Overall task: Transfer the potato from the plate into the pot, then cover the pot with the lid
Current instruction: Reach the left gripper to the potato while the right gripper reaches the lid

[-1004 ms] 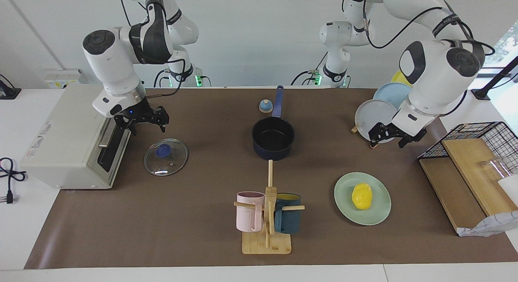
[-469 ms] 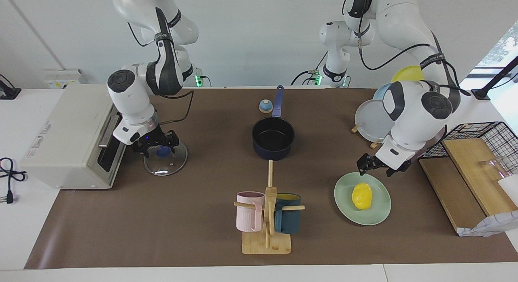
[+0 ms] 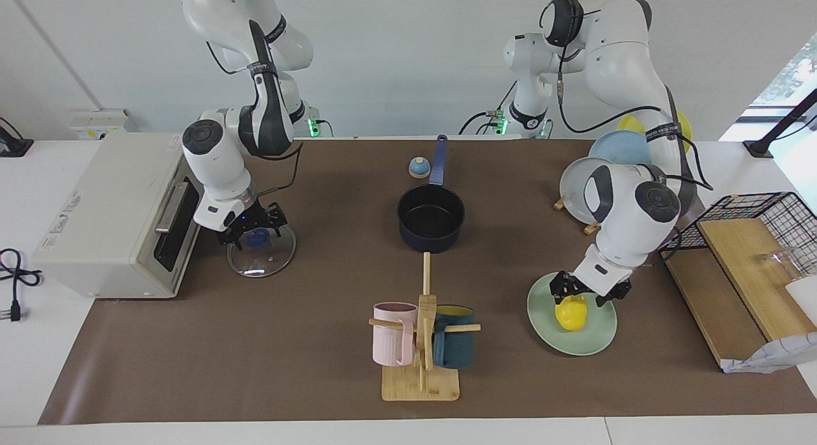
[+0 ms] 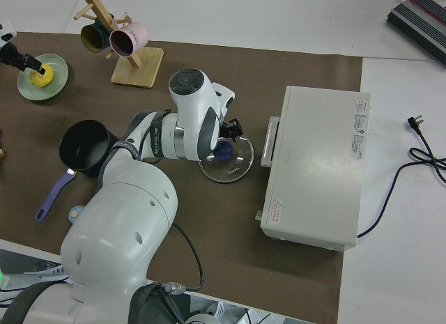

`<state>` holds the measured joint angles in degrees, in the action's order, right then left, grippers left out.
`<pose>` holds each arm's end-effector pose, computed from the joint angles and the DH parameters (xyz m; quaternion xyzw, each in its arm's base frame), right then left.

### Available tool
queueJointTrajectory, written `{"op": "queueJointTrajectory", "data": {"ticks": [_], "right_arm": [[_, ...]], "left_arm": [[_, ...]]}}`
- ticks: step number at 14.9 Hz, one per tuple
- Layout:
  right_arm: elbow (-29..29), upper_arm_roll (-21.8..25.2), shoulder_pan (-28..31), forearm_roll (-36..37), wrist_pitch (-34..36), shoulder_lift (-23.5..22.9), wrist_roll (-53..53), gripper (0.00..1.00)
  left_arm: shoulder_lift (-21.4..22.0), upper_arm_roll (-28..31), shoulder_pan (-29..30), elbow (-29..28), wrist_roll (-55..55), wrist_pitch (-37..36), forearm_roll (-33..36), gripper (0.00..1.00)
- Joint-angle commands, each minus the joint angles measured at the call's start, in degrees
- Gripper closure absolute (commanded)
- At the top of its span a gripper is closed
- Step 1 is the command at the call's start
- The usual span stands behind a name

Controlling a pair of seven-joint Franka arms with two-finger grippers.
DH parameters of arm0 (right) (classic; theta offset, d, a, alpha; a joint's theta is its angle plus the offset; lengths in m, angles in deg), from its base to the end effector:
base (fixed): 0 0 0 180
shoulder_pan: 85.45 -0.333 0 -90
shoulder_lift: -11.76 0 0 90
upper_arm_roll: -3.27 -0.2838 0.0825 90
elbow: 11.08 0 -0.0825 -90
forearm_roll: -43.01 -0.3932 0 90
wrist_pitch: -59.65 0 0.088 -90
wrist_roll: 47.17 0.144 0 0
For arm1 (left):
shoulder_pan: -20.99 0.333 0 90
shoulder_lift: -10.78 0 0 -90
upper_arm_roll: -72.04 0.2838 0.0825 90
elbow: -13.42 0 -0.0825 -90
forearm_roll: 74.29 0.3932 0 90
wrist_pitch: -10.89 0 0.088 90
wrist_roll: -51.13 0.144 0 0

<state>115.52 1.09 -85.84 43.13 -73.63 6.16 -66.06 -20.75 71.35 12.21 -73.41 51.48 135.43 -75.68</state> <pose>0.5467 0.0246 0.2621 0.9824 0.1868 0.0095 0.0003 0.6972 -0.1170 0.2839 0.9954 -0.0781 0.0527 0.0177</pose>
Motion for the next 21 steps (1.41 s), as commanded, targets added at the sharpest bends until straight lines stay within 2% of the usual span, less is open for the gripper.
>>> {"op": "queueJointTrajectory", "data": {"ticks": [1, 10, 11, 14, 16, 17, 18, 19, 21], "right_arm": [[3.47, -0.10, 1.26, -0.90, -3.38, 1.90, -2.46, 0.00], [4.45, -0.18, 2.23, -0.90, -3.40, 1.73, -2.47, 0.01], [4.45, -0.18, 2.32, -0.90, -3.40, 1.73, -2.47, 0.05], [4.45, -0.18, 2.15, -0.90, -3.49, 1.73, -2.03, 0.26], [4.44, -0.18, 2.15, -0.90, -3.22, 1.73, -1.07, 0.45], [4.27, -0.18, 1.97, -0.90, -2.96, 1.73, -0.37, 0.55], [4.10, -0.18, 1.97, -0.90, -2.78, 1.73, 0.86, 0.69], [3.66, -0.18, 1.88, -0.90, -2.26, 1.73, 1.22, 0.81], [-0.54, -0.27, 1.71, -0.90, 3.51, 1.29, 1.40, 1.00]], "left_arm": [[-1.08, 0.60, -0.71, 0.34, -1.40, 3.06, 1.30, 0.00], [-1.09, 0.95, -2.03, -2.82, -2.28, 5.35, 1.38, 0.00], [-0.91, 1.04, -2.12, -3.34, -2.37, 5.44, 1.38, 0.00], [-0.74, 1.04, -2.12, -3.87, -2.46, 5.71, 2.79, 0.00], [-0.56, 1.04, -2.12, -4.40, -2.46, 6.23, 2.79, 0.00], [-0.56, 1.04, -2.12, -4.40, -2.46, 6.15, 2.79, 0.05], [-0.56, 1.04, -2.12, -4.40, -2.46, 6.23, 2.79, 0.23], [-0.56, 1.12, -2.03, -4.40, -2.46, 6.15, 2.79, 0.49], [-0.56, 1.21, -1.85, -3.79, -2.37, 5.45, 2.79, 1.00]]}}
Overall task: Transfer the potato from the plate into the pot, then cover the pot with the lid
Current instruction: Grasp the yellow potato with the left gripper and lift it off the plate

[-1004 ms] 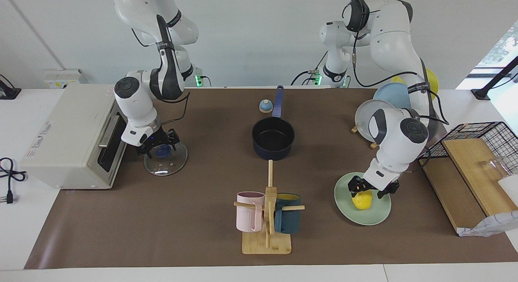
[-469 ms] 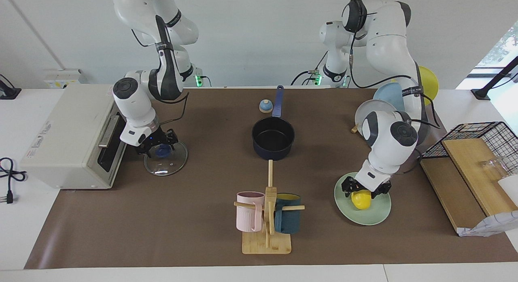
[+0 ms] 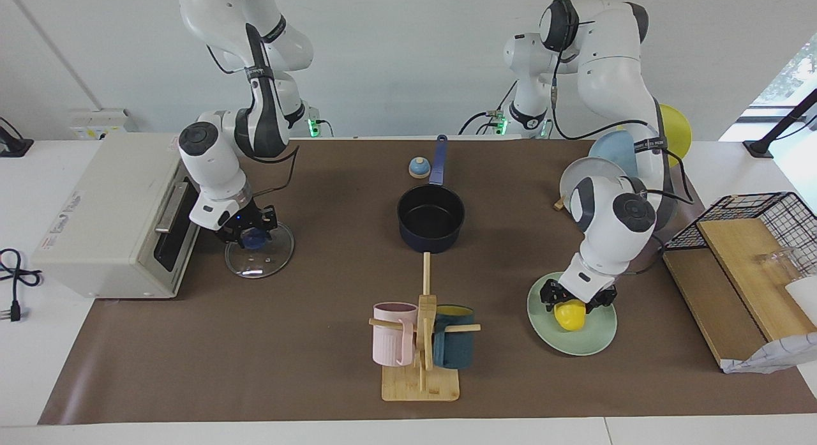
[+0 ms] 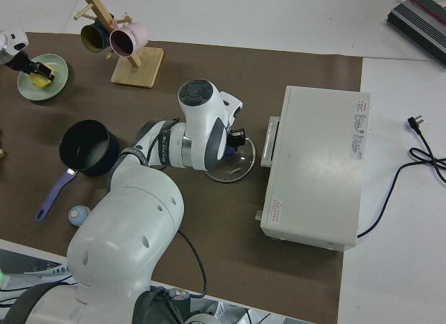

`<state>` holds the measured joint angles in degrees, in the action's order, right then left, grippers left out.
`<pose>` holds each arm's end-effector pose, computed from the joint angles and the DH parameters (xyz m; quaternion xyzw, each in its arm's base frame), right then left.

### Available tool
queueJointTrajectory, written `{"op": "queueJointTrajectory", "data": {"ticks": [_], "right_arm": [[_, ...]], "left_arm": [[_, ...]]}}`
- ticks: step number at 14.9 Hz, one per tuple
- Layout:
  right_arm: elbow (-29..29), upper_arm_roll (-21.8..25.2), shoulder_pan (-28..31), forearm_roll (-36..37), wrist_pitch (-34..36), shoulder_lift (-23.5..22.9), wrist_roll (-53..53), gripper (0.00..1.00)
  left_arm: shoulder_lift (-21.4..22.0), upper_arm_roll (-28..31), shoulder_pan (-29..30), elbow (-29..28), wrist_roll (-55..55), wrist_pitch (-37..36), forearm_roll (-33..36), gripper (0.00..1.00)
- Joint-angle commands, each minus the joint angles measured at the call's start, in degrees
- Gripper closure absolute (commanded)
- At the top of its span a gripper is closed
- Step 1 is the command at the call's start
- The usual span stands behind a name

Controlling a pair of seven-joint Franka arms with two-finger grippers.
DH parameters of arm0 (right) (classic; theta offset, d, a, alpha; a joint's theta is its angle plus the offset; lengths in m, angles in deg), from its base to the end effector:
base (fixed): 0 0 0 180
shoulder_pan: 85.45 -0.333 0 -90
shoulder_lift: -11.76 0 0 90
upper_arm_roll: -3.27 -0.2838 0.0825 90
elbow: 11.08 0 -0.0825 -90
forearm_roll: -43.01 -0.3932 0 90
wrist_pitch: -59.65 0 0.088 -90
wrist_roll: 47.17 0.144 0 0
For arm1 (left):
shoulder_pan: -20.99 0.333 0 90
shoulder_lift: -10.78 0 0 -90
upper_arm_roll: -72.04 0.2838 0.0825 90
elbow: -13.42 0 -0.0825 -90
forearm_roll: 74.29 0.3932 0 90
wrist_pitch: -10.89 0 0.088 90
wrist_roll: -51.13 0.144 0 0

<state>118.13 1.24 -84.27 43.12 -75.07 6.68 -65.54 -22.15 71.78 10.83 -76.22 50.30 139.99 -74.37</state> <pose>0.5354 0.0081 0.2496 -0.9859 -0.1675 -0.0039 0.0003 0.6916 -0.1269 0.2512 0.9950 -0.0826 0.0565 0.0074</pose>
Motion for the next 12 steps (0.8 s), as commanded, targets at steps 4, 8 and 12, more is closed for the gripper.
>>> {"op": "queueJointTrajectory", "data": {"ticks": [4, 8, 12], "right_arm": [[-18.87, -0.42, -2.67, -0.99, 25.51, 1.12, 5.53, 1.00], [-25.76, -0.68, -3.90, -1.16, 31.79, 1.21, 5.54, 1.00], [-27.34, -1.56, -4.78, -1.87, 32.14, 1.12, 7.46, 1.00]], "left_arm": [[6.88, 0.53, 0.06, 0.95, -1.45, -6.82, 0.35, 1.00], [18.13, -0.26, -2.74, 0.16, -9.60, -21.05, -2.21, 1.00], [23.60, -0.35, -11.87, -4.22, -22.42, -24.25, -4.32, 1.00]]}}
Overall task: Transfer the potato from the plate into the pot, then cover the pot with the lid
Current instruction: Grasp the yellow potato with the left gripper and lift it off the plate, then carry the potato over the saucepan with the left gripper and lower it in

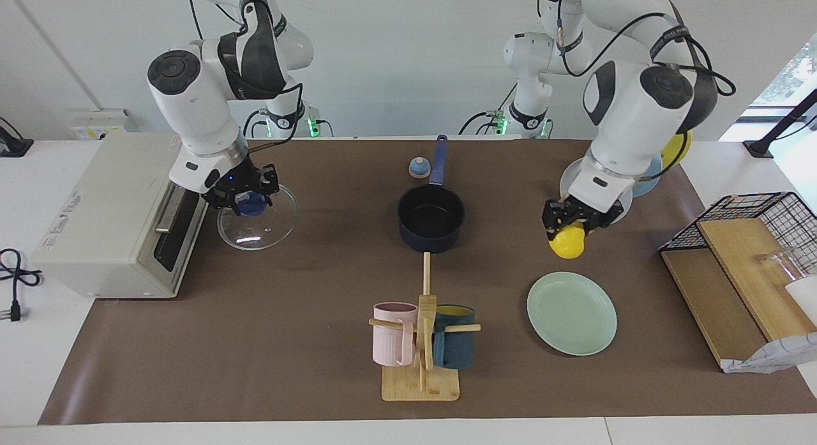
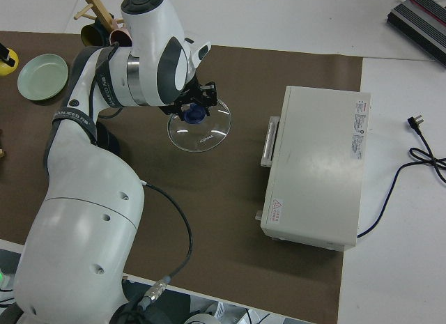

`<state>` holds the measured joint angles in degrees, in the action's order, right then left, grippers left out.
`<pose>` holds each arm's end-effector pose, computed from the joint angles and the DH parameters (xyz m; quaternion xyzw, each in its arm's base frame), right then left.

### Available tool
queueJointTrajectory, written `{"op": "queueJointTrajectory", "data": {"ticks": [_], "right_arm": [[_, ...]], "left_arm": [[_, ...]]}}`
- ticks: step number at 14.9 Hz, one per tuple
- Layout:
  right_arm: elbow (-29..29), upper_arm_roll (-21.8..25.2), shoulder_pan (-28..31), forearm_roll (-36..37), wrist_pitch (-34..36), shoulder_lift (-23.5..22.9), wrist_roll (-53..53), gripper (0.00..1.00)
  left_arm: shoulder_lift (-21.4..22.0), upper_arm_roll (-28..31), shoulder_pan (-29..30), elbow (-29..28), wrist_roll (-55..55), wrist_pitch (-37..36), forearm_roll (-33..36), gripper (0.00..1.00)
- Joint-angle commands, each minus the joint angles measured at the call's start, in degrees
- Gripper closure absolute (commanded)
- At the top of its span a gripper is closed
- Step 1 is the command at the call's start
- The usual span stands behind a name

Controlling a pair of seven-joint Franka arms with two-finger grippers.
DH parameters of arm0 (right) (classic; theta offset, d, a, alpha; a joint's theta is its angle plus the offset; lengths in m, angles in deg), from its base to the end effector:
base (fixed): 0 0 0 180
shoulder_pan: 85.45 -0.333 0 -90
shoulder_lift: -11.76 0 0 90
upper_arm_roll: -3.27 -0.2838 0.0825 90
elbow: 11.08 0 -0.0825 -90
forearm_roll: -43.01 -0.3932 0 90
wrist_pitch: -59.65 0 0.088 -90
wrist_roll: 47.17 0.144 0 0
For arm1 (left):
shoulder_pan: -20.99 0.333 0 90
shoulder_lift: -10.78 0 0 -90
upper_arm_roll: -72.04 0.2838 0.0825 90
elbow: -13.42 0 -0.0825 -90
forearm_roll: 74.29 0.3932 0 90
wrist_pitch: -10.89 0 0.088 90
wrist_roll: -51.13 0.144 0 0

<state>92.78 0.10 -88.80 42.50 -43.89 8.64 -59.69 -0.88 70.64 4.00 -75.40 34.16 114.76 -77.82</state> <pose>0.5734 0.0663 0.4270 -0.9860 -0.1642 0.0296 0.0074 0.6017 -0.2067 0.4656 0.9990 -0.0056 0.0183 0.0400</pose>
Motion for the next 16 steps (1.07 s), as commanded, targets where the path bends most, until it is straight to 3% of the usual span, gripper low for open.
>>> {"op": "queueJointTrajectory", "data": {"ticks": [1, 4, 6, 12, 16], "right_arm": [[-2.08, -0.43, -0.51, -1.24, 0.97, -0.92, 2.24, 1.00], [-2.43, -0.52, -1.13, -1.15, 0.97, -1.01, 3.74, 1.00], [-2.78, -0.52, -1.22, -1.24, 1.49, -1.01, 3.82, 1.00], [-3.13, -0.52, -1.22, -1.24, 1.76, -1.10, 4.26, 1.00], [-3.13, -0.52, -1.31, -1.24, 1.67, -1.10, 4.53, 1.00]], "left_arm": [[3.47, 0.79, -7.59, -7.40, -9.19, 2.20, -0.87, 1.00], [9.26, 0.79, -14.80, -20.65, -14.56, 12.71, -0.87, 1.00], [10.86, 0.87, -18.67, -27.88, -16.59, 20.72, -0.87, 1.00], [8.84, 0.96, -24.14, -35.36, -20.03, 31.55, -0.87, 1.00], [5.95, 1.05, -26.07, -35.82, -21.52, 33.58, -0.26, 1.00]]}}
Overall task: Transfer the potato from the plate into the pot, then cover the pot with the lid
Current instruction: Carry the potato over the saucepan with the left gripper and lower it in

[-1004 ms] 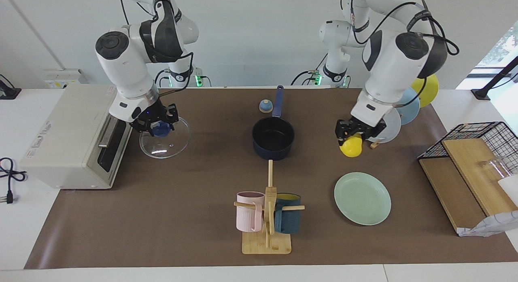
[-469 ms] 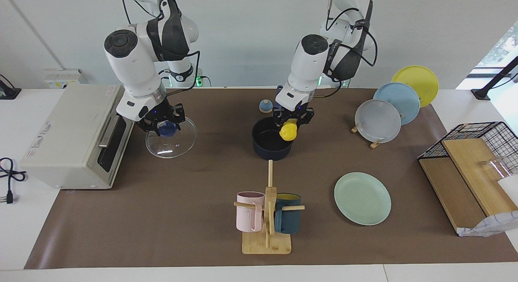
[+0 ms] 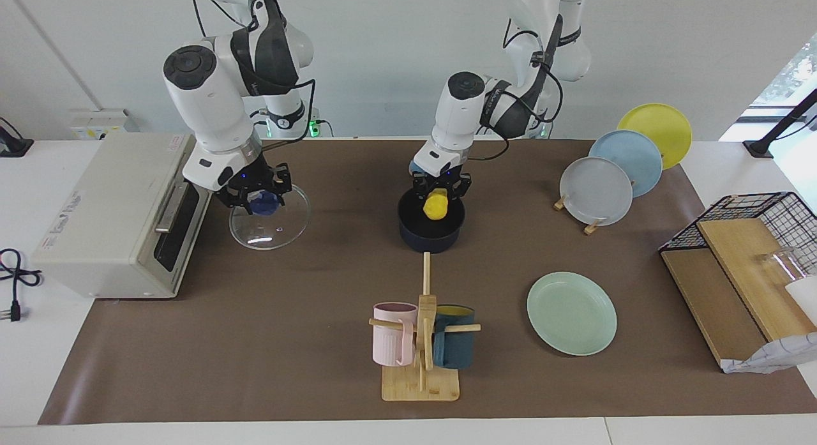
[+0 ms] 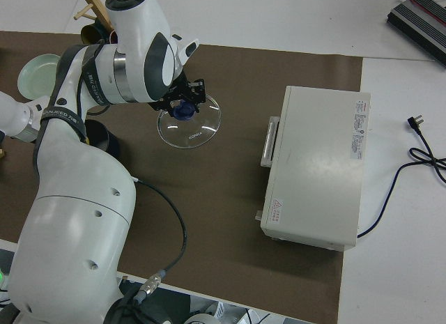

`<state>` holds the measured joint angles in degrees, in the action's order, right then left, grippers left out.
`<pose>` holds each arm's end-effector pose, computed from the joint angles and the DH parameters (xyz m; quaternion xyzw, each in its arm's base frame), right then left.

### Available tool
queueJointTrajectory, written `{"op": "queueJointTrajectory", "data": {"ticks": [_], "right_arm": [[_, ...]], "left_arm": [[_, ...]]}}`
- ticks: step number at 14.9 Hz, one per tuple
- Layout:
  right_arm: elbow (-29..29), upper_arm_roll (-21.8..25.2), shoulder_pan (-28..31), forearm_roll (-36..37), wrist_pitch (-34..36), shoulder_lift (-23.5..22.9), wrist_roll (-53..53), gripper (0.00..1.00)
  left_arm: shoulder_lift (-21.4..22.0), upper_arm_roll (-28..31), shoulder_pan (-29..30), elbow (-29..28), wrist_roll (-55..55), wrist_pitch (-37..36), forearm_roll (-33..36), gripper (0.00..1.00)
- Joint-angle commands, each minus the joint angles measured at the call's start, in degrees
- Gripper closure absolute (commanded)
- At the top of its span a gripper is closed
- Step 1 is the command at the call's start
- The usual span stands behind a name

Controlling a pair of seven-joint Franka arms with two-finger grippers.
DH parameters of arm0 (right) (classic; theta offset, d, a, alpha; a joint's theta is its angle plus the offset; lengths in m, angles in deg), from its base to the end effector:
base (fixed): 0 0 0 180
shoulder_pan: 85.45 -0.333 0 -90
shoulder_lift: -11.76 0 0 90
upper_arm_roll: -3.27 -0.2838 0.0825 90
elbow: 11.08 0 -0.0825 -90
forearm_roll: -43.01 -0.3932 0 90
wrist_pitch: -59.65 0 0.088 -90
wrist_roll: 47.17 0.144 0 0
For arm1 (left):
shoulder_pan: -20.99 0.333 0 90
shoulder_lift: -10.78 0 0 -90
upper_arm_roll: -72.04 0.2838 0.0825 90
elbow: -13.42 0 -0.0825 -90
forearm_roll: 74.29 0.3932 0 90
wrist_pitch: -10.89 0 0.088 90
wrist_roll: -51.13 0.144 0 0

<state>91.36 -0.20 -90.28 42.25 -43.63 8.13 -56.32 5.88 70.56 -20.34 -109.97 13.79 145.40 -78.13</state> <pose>0.5756 0.0851 0.4334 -0.9884 -0.1500 0.0242 0.0085 0.4158 -0.3889 0.2963 0.9979 -0.0254 0.0246 0.0550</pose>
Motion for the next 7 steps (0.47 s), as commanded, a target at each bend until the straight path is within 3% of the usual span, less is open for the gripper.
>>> {"op": "queueJointTrajectory", "data": {"ticks": [1, 7], "right_arm": [[-1.71, -0.22, 0.17, -1.00, 1.50, -0.59, 1.32, 1.00], [-1.71, -0.22, 0.17, -1.00, 1.50, -0.59, 1.32, 1.00]], "left_arm": [[-1.42, 1.13, -1.90, -1.50, -1.24, 3.82, 0.06, 1.00], [-5.03, 1.22, -3.83, -1.68, -2.20, 6.29, 0.58, 1.00]]}}
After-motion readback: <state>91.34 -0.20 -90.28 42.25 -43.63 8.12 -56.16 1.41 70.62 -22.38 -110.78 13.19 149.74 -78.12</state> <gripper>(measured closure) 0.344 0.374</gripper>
